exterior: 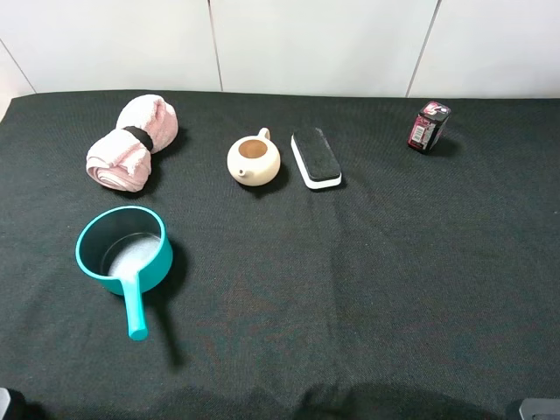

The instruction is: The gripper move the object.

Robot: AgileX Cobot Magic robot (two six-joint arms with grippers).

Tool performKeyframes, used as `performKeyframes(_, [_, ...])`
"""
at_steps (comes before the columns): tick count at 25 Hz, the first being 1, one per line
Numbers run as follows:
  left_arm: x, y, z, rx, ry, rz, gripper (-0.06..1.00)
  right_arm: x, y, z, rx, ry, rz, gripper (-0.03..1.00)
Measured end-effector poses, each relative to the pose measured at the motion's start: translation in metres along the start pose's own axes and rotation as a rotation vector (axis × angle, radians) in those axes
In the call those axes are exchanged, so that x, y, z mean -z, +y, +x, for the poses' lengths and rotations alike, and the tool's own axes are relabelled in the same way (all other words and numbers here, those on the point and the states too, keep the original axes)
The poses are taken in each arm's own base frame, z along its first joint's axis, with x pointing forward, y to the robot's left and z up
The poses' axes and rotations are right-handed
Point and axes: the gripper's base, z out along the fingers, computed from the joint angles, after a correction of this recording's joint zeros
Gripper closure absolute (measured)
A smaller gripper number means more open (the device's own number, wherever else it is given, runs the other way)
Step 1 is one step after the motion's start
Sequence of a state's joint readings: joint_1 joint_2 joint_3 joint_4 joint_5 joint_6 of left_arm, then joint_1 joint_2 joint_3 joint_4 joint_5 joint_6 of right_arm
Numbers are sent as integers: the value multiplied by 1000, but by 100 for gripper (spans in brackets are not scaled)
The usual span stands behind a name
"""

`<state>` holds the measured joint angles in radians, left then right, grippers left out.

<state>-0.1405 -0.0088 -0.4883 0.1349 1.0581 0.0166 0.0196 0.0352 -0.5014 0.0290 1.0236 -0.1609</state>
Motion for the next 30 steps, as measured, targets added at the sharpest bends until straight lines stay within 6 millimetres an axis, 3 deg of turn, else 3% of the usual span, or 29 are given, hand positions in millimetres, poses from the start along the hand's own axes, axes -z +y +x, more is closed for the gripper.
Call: performKeyframes(30, [0,0,0,0,0,0,12,6,1,3,5,-41,6,27])
